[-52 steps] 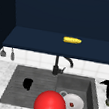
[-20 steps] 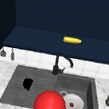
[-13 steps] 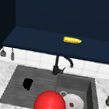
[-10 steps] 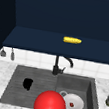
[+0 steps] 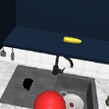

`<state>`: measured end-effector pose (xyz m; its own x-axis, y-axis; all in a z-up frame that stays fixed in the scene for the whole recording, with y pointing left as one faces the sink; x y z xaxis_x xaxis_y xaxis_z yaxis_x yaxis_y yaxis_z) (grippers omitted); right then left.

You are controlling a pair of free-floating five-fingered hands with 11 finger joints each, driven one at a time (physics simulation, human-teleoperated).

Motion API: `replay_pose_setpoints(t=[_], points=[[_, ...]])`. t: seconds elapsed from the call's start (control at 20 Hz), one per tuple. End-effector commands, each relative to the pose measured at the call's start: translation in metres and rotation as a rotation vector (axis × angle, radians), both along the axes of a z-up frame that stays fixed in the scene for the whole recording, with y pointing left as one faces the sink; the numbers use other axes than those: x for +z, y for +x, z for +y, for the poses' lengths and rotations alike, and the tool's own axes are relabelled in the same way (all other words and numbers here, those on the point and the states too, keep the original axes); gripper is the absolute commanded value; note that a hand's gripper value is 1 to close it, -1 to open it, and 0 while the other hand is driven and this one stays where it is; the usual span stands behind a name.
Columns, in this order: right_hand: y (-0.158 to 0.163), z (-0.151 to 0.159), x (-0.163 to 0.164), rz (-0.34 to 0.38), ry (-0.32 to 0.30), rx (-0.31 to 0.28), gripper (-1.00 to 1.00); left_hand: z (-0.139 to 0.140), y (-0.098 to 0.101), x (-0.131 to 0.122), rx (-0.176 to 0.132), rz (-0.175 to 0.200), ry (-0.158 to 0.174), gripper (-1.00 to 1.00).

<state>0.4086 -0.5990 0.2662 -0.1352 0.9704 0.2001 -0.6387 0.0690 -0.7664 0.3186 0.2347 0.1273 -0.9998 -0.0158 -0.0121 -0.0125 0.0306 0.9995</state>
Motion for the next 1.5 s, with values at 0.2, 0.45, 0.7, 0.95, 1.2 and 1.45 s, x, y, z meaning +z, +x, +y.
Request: replay_pose_setpoints(t=[0.2, 0.45, 0.7, 0.95, 1.2, 1.45], points=[[0.015, -0.005, -0.021, 0.071, -0.022, 0.001, -1.00, 0.000, 0.000, 0.000, 0.000, 0.000, 0.000, 0.00], [0.034, -0.005, -0.028, 0.132, -0.044, 0.004, -1.00, 0.000, 0.000, 0.000, 0.000, 0.000, 0.000, 0.00], [0.045, -0.006, -0.032, 0.160, -0.049, 0.007, -1.00, 0.000, 0.000, 0.000, 0.000, 0.000, 0.000, 0.00], [0.047, -0.007, -0.035, 0.160, -0.040, 0.009, -1.00, 0.000, 0.000, 0.000, 0.000, 0.000, 0.000, 0.00], [0.050, -0.007, -0.039, 0.193, -0.039, 0.011, -1.00, 0.000, 0.000, 0.000, 0.000, 0.000, 0.000, 0.00], [0.039, -0.007, -0.031, 0.226, -0.025, 0.007, -1.00, 0.000, 0.000, 0.000, 0.000, 0.000, 0.000, 0.00]])
